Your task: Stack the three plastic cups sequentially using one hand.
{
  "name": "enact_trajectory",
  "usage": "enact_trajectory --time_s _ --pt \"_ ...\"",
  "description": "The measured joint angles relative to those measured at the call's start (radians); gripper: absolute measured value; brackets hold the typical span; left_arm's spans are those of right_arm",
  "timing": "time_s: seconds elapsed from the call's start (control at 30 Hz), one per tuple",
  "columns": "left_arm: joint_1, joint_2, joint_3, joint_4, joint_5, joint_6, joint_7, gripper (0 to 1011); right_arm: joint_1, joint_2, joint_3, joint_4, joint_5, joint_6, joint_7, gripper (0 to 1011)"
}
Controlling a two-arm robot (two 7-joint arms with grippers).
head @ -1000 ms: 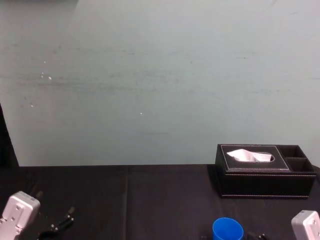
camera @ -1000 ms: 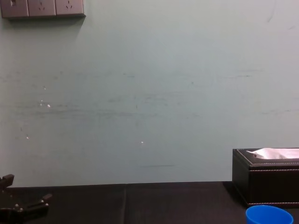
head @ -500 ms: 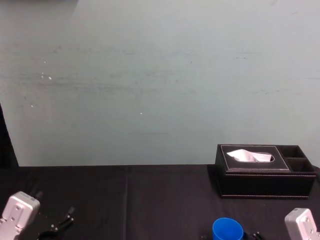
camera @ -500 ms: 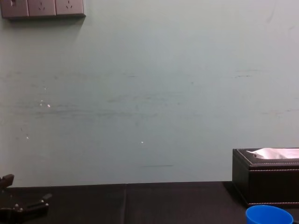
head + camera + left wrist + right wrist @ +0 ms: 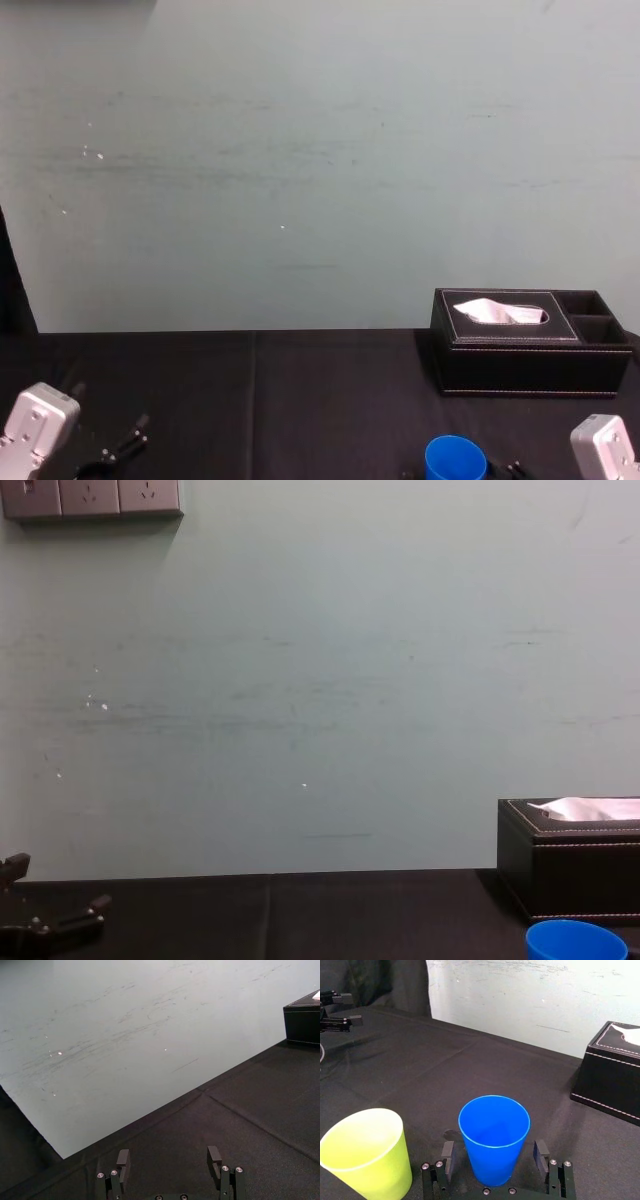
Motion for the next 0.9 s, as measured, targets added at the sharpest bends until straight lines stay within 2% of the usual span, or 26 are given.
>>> enact_trajectory --time_s 0.9 --pt "0.0 0.0 0.0 0.0 0.0 0.0 0.0 1010 0.042 -0.035 -0.021 0.056 -0.014 -0.018 0.003 1003"
